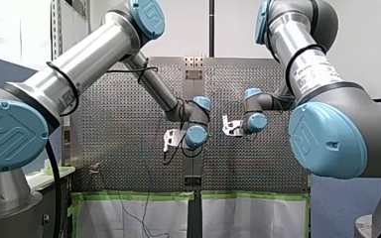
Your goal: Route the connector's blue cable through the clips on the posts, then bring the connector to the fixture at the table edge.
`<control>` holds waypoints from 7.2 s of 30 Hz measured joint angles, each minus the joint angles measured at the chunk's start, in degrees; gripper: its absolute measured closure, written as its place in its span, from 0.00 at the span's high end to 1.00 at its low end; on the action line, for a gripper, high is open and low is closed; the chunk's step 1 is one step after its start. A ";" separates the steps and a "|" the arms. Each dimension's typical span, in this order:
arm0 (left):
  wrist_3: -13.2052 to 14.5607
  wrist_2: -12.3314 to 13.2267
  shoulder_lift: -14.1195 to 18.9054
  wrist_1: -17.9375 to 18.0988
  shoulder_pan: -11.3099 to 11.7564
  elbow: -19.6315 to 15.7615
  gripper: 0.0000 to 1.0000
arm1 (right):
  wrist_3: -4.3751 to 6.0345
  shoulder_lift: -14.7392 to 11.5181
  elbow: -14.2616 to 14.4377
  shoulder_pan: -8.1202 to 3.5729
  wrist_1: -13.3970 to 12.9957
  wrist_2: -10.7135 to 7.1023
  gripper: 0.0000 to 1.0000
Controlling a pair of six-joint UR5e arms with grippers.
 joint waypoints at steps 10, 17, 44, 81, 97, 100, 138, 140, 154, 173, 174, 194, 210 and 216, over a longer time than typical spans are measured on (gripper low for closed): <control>0.69 -2.71 1.62 3.11 -0.19 0.11 1.00 | -0.06 0.00 0.00 0.11 0.31 -0.16 0.00; 0.97 -3.72 1.69 4.39 -0.72 0.58 1.00 | -0.07 0.00 0.00 0.10 0.48 -0.17 0.00; -1.11 2.19 1.71 0.18 -7.60 0.55 1.00 | 0.36 0.01 0.00 -0.04 0.65 -0.56 0.00; -2.40 -3.10 2.75 1.90 -7.22 -1.04 1.00 | 0.46 0.01 0.00 0.02 0.90 -0.96 0.00; -3.28 -2.78 10.19 8.94 -7.77 -8.64 1.00 | 0.86 0.00 0.00 -0.34 1.04 -1.35 0.00; -4.46 -2.07 11.48 10.23 -7.53 -9.93 1.00 | 0.93 0.02 0.00 -0.34 1.14 -1.41 0.00; -19.69 9.57 29.62 25.54 -8.07 -28.07 1.00 | 1.16 0.01 0.00 -0.43 1.79 -2.28 0.00; -19.91 9.14 30.71 25.46 -8.08 -29.15 1.00 | 1.15 0.00 0.00 -0.43 1.86 -2.28 0.00; -20.30 7.55 34.10 25.37 -8.09 -35.75 1.00 | 1.10 0.00 0.00 -0.45 2.06 -2.28 0.00; -20.74 7.57 31.55 25.82 -7.83 -44.28 1.00 | 1.10 0.02 0.00 -0.46 2.06 -2.28 0.00; -20.69 7.59 31.32 26.03 -7.79 -44.70 1.00 | 1.09 0.02 0.00 -0.46 2.06 -2.28 0.00; -18.68 11.74 30.80 30.96 -7.38 -53.54 1.00 | 1.41 -4.40 0.82 -2.55 5.25 3.63 0.00; -16.37 10.34 30.81 31.86 -7.16 -57.61 1.00 | 3.50 -11.52 2.86 -3.77 6.60 9.65 0.00; -16.13 10.36 30.80 31.89 -6.98 -57.64 1.00 | 1.44 -14.66 2.94 -5.80 8.31 11.23 0.00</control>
